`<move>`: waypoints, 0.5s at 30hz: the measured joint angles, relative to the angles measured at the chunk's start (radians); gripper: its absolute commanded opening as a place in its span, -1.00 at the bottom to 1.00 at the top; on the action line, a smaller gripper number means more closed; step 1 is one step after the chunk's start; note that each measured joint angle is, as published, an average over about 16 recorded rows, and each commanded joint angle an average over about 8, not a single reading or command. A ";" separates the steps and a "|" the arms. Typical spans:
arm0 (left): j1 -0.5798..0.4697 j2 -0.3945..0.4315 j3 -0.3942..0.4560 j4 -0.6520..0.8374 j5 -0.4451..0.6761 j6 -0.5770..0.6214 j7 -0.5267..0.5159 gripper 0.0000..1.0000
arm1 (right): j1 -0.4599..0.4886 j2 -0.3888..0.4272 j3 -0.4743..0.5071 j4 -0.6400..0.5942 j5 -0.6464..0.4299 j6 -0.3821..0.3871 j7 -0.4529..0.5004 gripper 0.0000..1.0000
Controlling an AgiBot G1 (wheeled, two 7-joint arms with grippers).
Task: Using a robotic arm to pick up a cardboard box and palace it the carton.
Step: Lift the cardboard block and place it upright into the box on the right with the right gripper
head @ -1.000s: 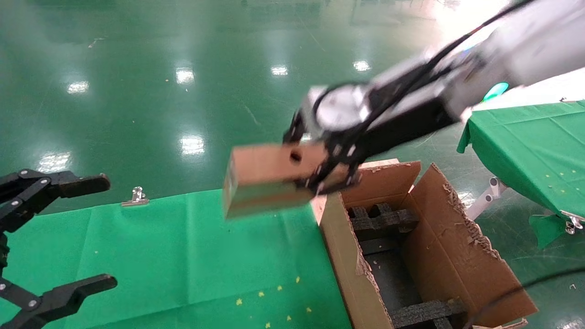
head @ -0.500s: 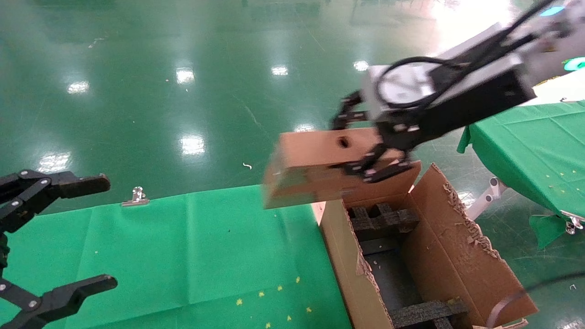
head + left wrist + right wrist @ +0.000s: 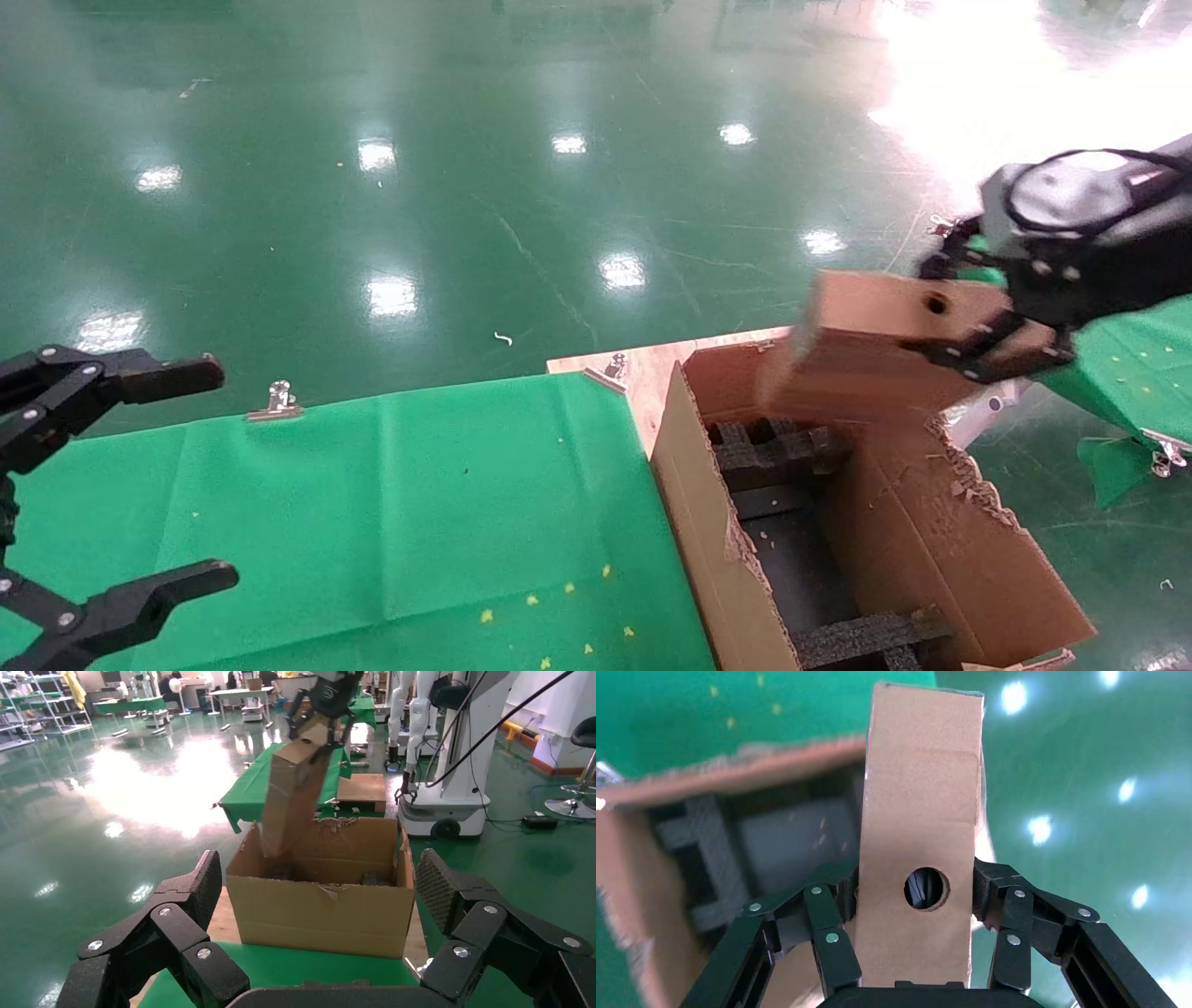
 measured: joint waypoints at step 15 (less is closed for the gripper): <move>0.000 0.000 0.000 0.000 0.000 0.000 0.000 1.00 | -0.043 0.183 -0.138 0.063 -0.001 0.200 0.395 -1.00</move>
